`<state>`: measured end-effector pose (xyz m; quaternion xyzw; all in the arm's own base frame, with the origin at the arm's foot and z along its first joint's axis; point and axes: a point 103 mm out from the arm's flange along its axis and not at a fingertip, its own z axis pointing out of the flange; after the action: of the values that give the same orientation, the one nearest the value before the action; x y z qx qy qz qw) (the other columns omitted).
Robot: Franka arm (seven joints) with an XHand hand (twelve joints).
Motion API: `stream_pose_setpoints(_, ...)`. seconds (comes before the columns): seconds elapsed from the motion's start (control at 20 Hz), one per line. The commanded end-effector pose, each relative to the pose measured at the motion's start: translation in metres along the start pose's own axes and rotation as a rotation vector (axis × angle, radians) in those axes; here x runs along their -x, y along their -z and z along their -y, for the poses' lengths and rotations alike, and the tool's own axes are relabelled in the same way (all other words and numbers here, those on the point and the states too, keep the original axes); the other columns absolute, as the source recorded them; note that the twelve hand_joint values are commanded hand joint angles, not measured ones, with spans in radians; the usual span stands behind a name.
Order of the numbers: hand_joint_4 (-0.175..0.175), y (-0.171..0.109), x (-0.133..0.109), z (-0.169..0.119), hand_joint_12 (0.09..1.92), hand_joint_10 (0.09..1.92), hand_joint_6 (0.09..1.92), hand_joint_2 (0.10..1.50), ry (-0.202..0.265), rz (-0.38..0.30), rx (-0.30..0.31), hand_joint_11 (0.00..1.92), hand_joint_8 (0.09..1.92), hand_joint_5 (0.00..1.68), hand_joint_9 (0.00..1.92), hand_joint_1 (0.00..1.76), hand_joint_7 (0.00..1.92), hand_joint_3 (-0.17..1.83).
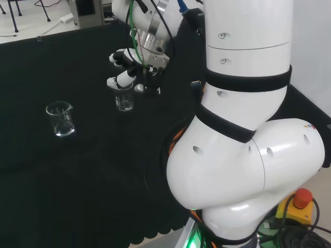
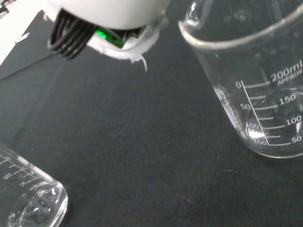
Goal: Place the beaker back on the table.
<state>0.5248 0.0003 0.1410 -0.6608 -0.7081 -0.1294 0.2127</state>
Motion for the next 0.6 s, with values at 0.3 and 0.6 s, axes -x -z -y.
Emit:
stream_pose_setpoints(0.3, -0.045, 0.022, -0.003, 0.018, 1.22, 0.09, 0.29, 0.53, -0.034, 0.060, -0.018, 0.00, 0.09, 0.43, 0.68, 0.96, 0.60, 0.61)
stream_pose_setpoints(0.6, -0.044, 0.030, -0.008, 0.025, 1.22, 0.09, 0.28, 0.53, -0.045, 0.081, -0.031, 0.00, 0.09, 0.43, 0.68, 0.95, 0.59, 0.61)
